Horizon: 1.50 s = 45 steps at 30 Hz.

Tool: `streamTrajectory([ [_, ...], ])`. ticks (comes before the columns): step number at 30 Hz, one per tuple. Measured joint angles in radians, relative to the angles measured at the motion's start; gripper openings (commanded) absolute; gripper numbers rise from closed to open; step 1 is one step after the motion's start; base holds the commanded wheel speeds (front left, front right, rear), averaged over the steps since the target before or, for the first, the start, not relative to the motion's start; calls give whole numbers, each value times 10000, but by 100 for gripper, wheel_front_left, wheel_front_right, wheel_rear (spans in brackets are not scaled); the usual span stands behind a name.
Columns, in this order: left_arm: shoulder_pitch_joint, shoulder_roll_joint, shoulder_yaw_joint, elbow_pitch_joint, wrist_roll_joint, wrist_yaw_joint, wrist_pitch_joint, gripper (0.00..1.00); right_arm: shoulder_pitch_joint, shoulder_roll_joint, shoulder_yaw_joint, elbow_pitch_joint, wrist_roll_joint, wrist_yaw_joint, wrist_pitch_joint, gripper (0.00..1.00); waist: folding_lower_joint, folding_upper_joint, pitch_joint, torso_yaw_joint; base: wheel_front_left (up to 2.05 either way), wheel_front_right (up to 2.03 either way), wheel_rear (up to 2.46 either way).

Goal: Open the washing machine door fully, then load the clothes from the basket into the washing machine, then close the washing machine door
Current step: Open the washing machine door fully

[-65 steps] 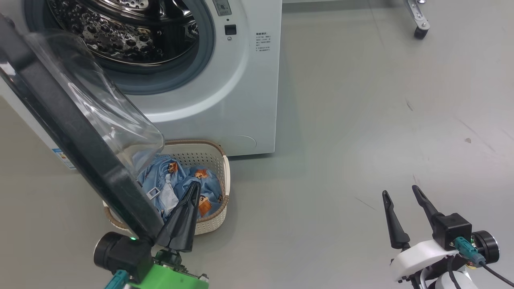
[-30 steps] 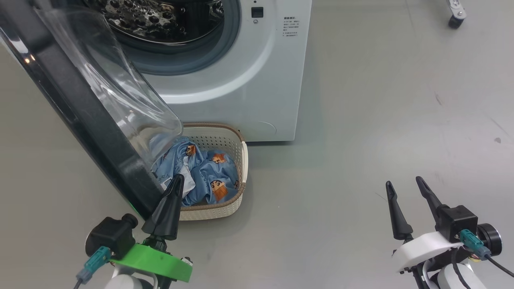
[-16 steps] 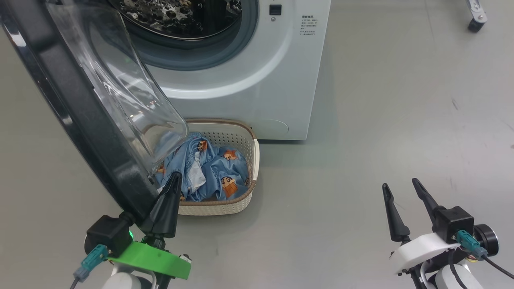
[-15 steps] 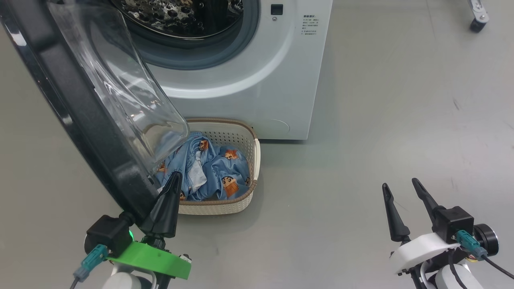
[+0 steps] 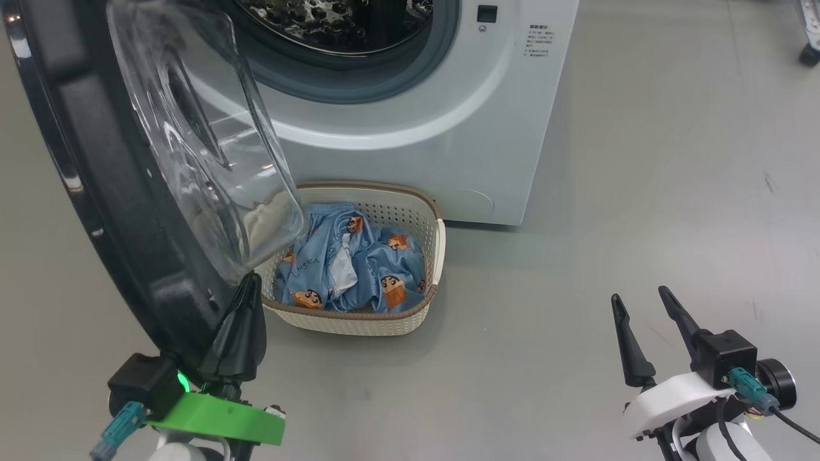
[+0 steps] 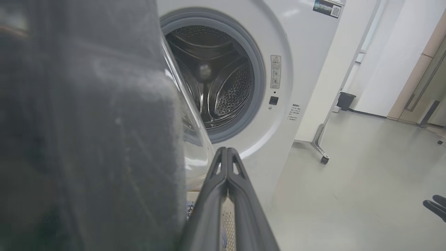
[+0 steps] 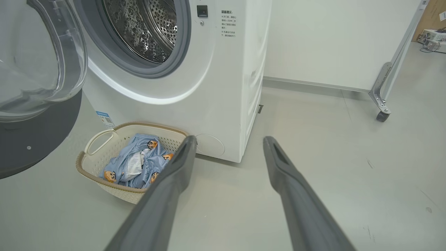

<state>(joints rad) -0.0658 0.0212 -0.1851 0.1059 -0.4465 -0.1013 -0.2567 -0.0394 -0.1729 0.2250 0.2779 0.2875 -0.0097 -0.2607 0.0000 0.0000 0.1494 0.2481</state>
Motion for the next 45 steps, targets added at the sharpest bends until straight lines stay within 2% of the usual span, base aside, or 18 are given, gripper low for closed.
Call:
streamTrajectory([
  [3,169,-15,268,-15,-13,222,-13,0,1,2,-15,50,-2,29,0,100,0,0,-7,178,0,0,0],
  [7,303,12,951,84,-211,734,-6,0,2,13,-17,105,-21,86,2,100,0,0,-44,398,0,0,0],
  [13,573,81,1716,96,-265,1078,0,0,4,67,15,203,-77,192,2,100,0,0,-177,606,0,0,0],
  [28,673,21,3129,215,-767,1360,59,0,2,107,63,247,-186,345,2,100,0,0,-177,572,0,0,0],
  [38,-340,4,5116,560,-1312,1538,44,0,-199,29,19,207,-328,351,2,100,0,0,303,355,0,0,0],
  [45,-1209,305,5986,1091,-1511,1609,0,0,-389,-102,-15,196,-368,355,2,100,0,0,687,215,0,0,0],
])
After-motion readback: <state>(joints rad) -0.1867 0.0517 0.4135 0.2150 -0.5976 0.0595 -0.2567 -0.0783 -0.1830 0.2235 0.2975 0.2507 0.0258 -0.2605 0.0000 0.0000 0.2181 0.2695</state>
